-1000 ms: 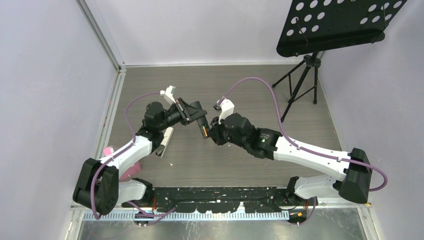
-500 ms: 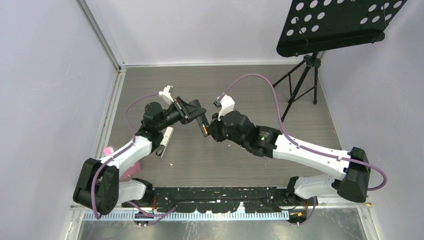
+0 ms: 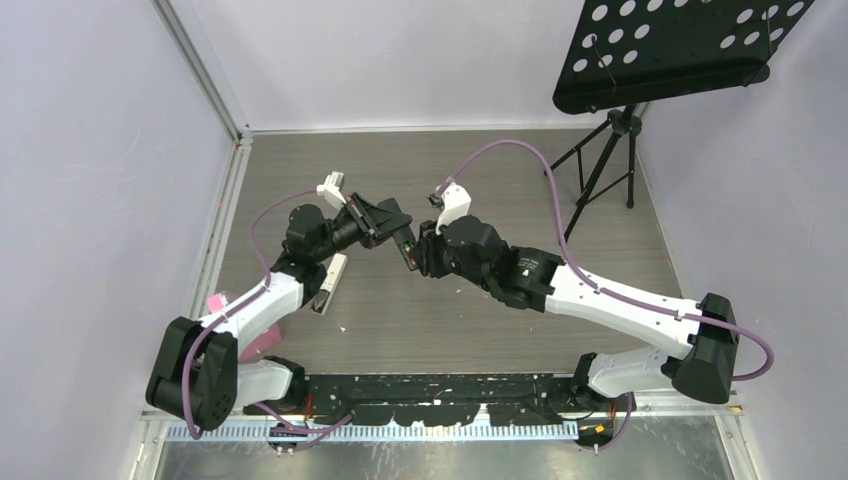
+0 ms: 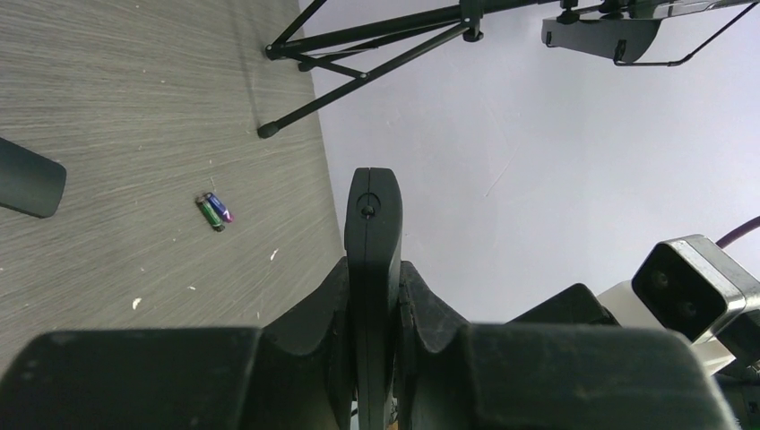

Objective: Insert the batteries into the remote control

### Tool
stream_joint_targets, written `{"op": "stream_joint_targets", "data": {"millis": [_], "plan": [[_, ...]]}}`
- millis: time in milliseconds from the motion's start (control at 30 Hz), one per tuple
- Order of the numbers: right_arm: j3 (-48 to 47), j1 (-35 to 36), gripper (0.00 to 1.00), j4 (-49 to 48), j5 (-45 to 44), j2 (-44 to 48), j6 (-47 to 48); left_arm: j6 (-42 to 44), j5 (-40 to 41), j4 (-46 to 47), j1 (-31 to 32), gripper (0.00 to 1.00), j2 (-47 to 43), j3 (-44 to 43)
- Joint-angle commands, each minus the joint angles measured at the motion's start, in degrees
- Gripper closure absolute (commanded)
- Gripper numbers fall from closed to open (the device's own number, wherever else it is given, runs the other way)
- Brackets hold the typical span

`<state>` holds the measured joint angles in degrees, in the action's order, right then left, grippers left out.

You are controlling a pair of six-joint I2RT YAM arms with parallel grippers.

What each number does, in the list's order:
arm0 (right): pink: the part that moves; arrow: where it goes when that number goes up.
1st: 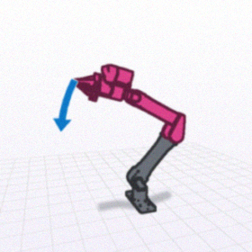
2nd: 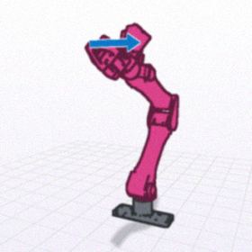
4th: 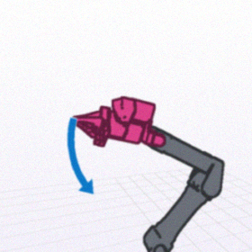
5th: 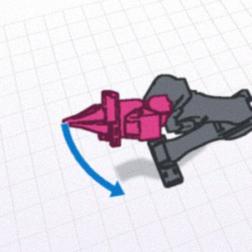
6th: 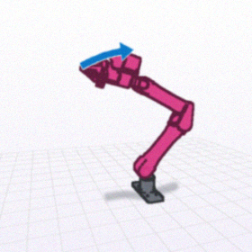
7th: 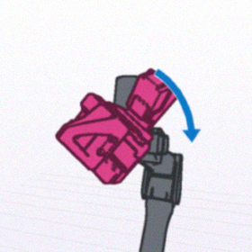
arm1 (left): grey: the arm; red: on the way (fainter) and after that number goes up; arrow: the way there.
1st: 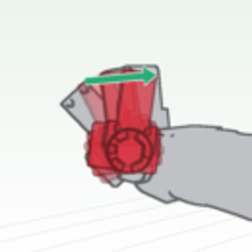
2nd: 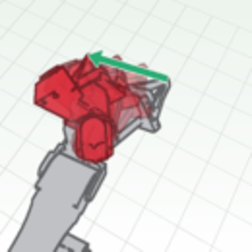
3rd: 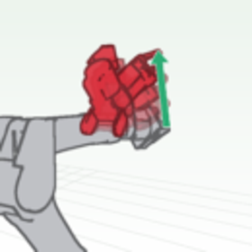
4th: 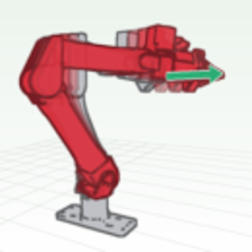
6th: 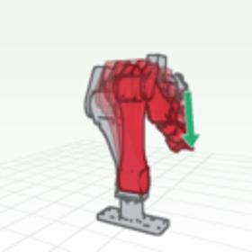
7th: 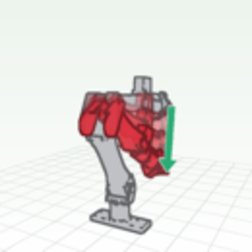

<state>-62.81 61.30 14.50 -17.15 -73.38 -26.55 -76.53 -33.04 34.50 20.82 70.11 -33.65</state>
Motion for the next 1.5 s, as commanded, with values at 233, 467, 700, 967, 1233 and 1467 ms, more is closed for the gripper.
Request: {"op": "stream_joint_targets", "data": {"millis": [233, 467, 700, 967, 1233, 1467], "plan": [[-7.09, 0.13, 0.56, 4.35, -3.41, -0.33, -2.73, -3.2, 0.05, 4.59, 0.24, 0.98, -3.04, -1.07], [-1.89, -2.18, 0.41, -0.86, -0.96, 6.24, -13.58, -5.8, 1.02, 4.63, 0.27, 0.97, -3.7, -0.52], [9.47, -2.85, 0.28, -15.1, -2.94, 15.13, -21.38, -11.65, 3.7, 4.71, 0.28, 0.97, -5.54, 0.1], [16.52, -2.85, 0.25, -34.7, 2.78, 14.83, -27.08, -23.05, 8.49, 4.79, 0.83, 0.97, -6.52, 1.06], [17.26, -2.85, 0.26, -38.35, 2.21, 13.97, -30.52, -28.38, 9.28, 7.07, 2.05, 0.98, -5.88, 1.16], [17.47, -2.86, 0.47, -38.55, 2.37, 13.67, -32.41, -28.68, 9.36, 8.98, 2.65, 0.98, -4.97, 0.54]]}}
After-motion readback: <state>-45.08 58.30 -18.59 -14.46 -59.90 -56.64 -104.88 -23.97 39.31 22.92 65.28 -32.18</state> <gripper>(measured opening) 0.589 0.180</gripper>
